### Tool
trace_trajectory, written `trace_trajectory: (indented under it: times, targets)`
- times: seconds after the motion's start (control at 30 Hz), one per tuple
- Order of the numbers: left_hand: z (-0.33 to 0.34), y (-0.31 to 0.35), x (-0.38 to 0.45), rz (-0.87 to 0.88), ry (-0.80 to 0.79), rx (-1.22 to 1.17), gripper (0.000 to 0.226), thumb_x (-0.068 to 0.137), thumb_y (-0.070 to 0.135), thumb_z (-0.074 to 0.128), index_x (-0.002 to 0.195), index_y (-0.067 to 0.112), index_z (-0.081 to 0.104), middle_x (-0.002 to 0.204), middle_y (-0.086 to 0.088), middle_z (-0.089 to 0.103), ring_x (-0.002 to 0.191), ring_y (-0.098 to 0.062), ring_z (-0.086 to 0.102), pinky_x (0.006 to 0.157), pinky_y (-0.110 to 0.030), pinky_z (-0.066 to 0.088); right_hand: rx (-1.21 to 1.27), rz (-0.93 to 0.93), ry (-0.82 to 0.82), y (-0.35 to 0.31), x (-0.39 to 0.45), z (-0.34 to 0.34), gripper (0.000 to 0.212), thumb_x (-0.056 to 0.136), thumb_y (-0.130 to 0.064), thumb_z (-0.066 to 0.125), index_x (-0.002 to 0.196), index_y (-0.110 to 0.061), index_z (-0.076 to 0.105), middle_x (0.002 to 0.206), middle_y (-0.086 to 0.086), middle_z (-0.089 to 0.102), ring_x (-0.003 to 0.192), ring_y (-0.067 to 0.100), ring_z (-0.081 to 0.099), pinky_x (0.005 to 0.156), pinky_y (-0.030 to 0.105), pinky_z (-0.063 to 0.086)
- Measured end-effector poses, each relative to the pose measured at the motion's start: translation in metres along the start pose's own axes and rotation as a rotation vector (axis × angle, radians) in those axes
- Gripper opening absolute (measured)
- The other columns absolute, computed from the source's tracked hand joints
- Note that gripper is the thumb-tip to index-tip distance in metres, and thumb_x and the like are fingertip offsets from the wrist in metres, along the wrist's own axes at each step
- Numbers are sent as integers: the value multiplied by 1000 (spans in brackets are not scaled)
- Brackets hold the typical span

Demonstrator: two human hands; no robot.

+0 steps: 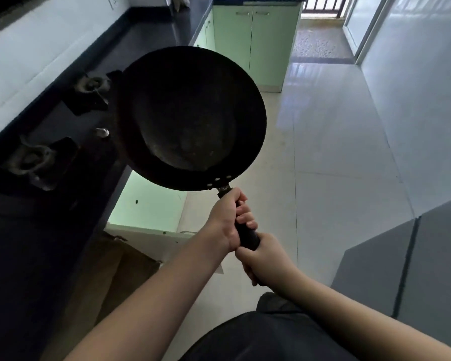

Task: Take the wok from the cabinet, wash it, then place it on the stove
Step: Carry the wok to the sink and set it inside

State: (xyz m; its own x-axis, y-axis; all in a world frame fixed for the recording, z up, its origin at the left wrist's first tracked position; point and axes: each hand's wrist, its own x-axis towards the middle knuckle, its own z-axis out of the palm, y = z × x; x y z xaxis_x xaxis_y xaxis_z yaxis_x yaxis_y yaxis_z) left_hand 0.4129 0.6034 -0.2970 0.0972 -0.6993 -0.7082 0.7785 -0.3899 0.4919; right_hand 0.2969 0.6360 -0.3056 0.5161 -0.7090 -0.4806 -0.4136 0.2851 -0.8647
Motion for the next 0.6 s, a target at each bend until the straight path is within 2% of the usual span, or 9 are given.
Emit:
trace_trajectory:
  times: [0.33,0.6]
  targets:
    - [139,48,115,-68,1,0,33,82,9,46,56,20,29,40,7,22,28,-9,19,32,-16,24,49,59,27,-51,100,-144,10,74,-9,51,64,-8,48,39,-2,49,30,15,43,34,17,30]
    - [197,79,193,-125,47,35,33,82,9,46,55,20,29,40,7,22,28,-9,19,32,-16,24,137,98,23,-69,168,-204,7,74,-6,50,67,-7,50,43,1,50,31,15,43,35,18,30]
